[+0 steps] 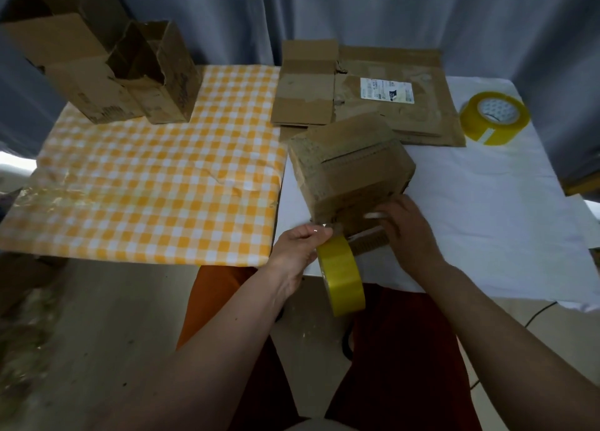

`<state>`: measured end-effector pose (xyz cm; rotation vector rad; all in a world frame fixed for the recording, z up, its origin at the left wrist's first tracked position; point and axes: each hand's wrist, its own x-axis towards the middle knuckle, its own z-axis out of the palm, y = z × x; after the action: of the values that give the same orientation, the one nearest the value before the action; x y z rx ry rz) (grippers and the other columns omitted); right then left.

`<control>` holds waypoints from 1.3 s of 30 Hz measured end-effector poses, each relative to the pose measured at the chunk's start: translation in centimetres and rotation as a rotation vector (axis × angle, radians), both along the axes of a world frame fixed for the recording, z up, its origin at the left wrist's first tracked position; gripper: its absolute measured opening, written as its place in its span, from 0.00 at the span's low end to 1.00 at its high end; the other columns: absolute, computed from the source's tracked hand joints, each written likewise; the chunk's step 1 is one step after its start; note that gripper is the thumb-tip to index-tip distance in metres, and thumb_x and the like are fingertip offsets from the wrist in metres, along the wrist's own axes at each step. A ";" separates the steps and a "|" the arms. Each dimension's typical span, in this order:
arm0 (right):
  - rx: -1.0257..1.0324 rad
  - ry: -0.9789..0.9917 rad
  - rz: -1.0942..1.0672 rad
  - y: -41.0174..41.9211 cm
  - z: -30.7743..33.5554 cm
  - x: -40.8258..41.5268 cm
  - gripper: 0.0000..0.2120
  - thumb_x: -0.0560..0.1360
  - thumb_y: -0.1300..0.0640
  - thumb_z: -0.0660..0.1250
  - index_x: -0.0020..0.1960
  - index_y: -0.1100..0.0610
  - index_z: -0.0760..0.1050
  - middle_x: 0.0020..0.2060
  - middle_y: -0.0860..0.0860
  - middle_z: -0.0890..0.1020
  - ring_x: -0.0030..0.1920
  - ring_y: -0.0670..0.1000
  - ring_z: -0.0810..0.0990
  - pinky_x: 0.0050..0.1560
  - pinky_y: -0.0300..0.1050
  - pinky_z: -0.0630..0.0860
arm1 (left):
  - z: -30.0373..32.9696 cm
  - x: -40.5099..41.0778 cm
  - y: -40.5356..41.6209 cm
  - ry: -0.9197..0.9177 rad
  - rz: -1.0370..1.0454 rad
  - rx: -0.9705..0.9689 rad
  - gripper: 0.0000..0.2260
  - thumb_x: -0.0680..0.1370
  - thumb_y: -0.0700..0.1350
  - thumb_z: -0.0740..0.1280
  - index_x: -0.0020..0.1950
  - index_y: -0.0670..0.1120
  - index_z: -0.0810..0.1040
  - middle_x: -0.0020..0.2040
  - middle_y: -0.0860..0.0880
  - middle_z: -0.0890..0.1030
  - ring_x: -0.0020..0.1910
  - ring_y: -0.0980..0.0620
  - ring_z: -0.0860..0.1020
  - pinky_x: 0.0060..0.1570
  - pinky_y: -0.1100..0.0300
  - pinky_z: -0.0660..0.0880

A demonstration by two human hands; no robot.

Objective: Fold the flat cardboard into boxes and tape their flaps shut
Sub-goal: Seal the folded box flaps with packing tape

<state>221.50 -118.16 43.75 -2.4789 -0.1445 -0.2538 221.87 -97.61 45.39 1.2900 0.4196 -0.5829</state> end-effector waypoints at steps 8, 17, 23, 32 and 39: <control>0.011 0.288 -0.540 -6.0 -3.0 -2.2 0.15 0.76 0.66 0.61 0.63 0.64 0.73 0.56 0.63 0.78 0.59 0.62 0.73 0.58 0.50 0.69 | 0.9 -1.1 -0.5 -0.064 -0.031 0.023 0.03 0.76 0.41 0.70 0.44 0.43 0.81 0.42 0.47 0.83 0.41 0.53 0.79 0.50 0.57 0.74; 0.411 0.323 0.061 3.2 4.6 -2.4 0.09 0.74 0.58 0.67 0.52 0.48 0.76 0.50 0.45 0.76 0.50 0.39 0.74 0.47 0.28 0.70 | 2.2 -2.0 -1.8 -0.254 -0.103 0.045 0.04 0.78 0.36 0.66 0.44 0.41 0.78 0.45 0.39 0.79 0.47 0.43 0.76 0.55 0.51 0.72; 0.665 0.341 -0.208 3.7 3.3 -3.4 0.01 0.73 0.59 0.69 0.42 0.56 0.78 0.51 0.47 0.79 0.50 0.44 0.77 0.47 0.39 0.72 | 2.8 -2.0 -2.3 -0.474 -0.135 0.358 0.09 0.80 0.42 0.64 0.52 0.40 0.82 0.58 0.44 0.74 0.49 0.59 0.74 0.43 0.75 0.72; 0.713 0.343 -0.346 5.0 3.3 -3.1 0.03 0.75 0.57 0.68 0.42 0.53 0.77 0.45 0.46 0.80 0.44 0.42 0.76 0.40 0.36 0.69 | 2.9 -4.4 -3.1 -0.433 0.192 0.438 0.25 0.81 0.40 0.62 0.76 0.49 0.58 0.66 0.50 0.68 0.64 0.52 0.71 0.60 0.57 0.74; 0.693 0.344 -0.314 5.2 3.3 -3.3 0.04 0.76 0.57 0.66 0.48 0.56 0.78 0.45 0.48 0.80 0.44 0.43 0.76 0.40 0.35 0.69 | 2.2 -5.8 -2.8 -0.872 -0.067 0.810 0.13 0.74 0.41 0.72 0.55 0.51 0.76 0.54 0.51 0.76 0.57 0.51 0.71 0.52 0.67 0.69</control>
<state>218.17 -113.00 47.08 -1.8043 0.4146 0.0052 216.11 -100.46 47.56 2.1777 -0.1546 0.1759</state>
